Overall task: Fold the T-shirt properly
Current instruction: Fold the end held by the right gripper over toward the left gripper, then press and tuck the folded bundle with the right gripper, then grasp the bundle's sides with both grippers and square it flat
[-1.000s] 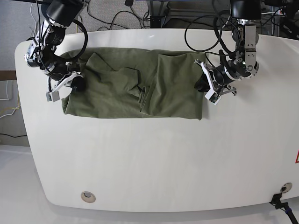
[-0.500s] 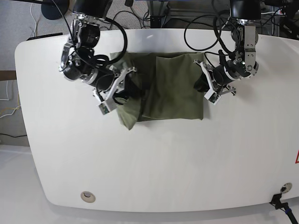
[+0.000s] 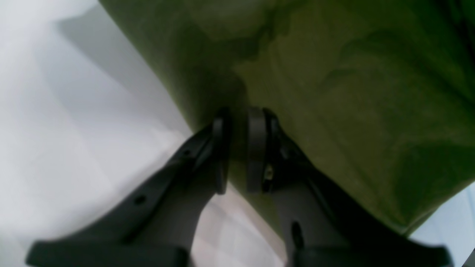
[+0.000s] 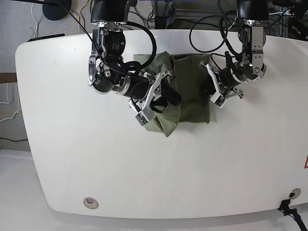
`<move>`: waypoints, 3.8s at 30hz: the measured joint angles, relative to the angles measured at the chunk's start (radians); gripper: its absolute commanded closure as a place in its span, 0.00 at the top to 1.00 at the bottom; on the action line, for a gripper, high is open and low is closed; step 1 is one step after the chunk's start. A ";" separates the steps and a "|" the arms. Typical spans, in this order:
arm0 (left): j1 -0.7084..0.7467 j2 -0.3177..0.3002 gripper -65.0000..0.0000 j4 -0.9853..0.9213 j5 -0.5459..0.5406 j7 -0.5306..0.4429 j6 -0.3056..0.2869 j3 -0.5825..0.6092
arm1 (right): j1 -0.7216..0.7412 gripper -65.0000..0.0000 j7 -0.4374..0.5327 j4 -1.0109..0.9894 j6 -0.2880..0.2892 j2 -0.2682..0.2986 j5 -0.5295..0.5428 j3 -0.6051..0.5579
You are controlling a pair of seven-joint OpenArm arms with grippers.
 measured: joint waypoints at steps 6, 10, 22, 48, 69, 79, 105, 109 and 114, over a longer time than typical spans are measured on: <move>0.000 0.000 0.11 0.001 0.000 0.000 0.000 0.000 | 0.008 0.39 0.012 -0.062 0.000 -0.002 -0.006 -0.042; 0.000 0.000 0.11 0.001 0.000 0.000 0.000 0.000 | 0.058 0.61 0.011 -0.067 0.000 -0.004 -0.002 -0.120; -0.005 -0.006 0.11 0.233 0.026 0.039 0.007 -0.114 | 0.151 0.61 0.022 -0.001 0.000 0.163 0.003 -0.120; -0.050 0.000 0.11 0.328 0.019 0.039 -0.004 -0.297 | -0.142 0.00 0.068 0.170 -0.063 0.197 -0.290 -0.285; -0.052 -0.045 0.11 0.330 0.021 0.041 0.002 -0.363 | -0.001 0.00 0.087 0.091 -0.138 0.226 -0.288 -0.322; -0.035 -0.040 0.11 0.329 0.019 0.040 -0.004 -0.359 | 0.120 0.00 0.182 -0.127 -0.133 0.116 -0.320 -0.402; 0.101 0.033 0.11 0.415 0.019 0.038 0.001 -0.040 | 0.256 0.00 0.280 -0.151 -0.133 0.173 -0.350 -0.343; 0.130 0.037 0.11 0.395 0.018 0.039 -0.006 0.027 | 0.247 0.00 0.339 -0.238 -0.133 0.195 -0.349 -0.344; 0.114 0.035 0.11 0.180 0.024 0.017 0.000 0.052 | 0.251 0.00 0.528 -0.424 -0.134 0.244 -0.350 -0.347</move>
